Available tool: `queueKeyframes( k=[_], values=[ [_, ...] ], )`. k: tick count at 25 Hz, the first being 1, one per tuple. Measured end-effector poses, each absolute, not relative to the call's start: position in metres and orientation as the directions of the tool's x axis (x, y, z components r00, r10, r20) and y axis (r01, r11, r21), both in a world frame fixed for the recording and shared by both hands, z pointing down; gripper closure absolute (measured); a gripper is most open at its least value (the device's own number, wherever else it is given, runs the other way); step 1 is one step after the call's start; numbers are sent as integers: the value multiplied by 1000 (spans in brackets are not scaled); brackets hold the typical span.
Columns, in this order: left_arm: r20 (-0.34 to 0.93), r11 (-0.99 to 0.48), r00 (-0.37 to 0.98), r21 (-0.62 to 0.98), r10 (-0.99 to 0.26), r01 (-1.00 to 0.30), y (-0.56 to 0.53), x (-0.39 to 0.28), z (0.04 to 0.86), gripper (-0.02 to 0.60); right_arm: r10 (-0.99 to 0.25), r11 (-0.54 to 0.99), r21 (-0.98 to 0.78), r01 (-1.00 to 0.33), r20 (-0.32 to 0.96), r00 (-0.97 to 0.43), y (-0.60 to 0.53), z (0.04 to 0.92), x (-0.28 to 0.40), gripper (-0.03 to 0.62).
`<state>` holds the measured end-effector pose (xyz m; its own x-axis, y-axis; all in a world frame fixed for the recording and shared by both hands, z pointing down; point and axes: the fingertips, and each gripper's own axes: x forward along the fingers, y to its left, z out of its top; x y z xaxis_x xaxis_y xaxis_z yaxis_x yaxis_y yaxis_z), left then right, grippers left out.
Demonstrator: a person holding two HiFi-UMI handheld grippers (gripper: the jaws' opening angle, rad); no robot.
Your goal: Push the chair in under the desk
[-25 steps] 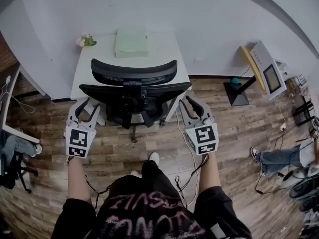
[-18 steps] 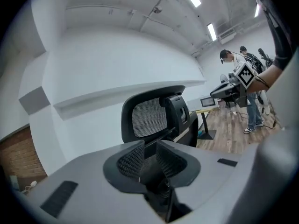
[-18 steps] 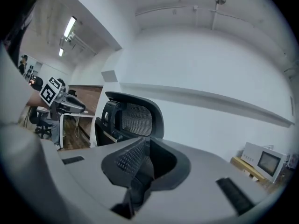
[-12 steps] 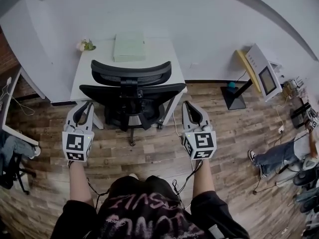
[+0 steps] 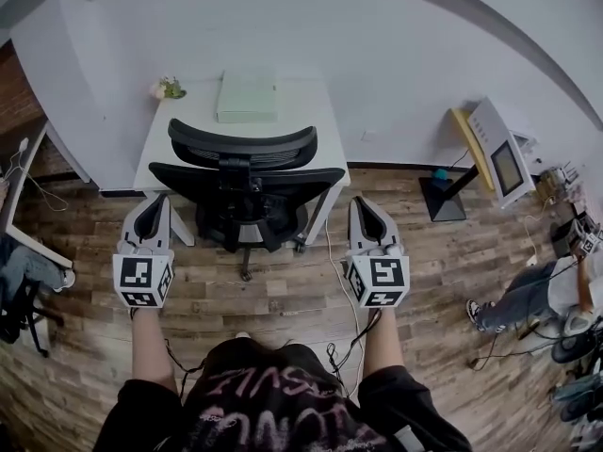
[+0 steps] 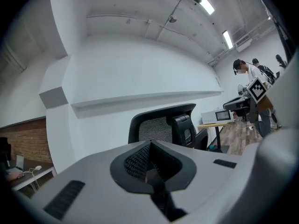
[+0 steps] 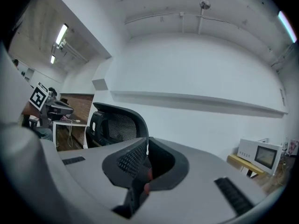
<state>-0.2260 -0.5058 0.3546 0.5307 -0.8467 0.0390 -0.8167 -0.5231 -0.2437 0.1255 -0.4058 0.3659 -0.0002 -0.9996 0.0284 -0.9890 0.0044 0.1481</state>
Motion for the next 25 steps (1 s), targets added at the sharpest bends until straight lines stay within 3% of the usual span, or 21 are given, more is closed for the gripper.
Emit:
queueKeyframes(
  k=[25],
  values=[
    [27, -499, 504, -194, -863, -844, -504, -234, 346, 566, -1000, 8, 156, -988, -5, -9, -411, 356, 128, 568]
  ],
)
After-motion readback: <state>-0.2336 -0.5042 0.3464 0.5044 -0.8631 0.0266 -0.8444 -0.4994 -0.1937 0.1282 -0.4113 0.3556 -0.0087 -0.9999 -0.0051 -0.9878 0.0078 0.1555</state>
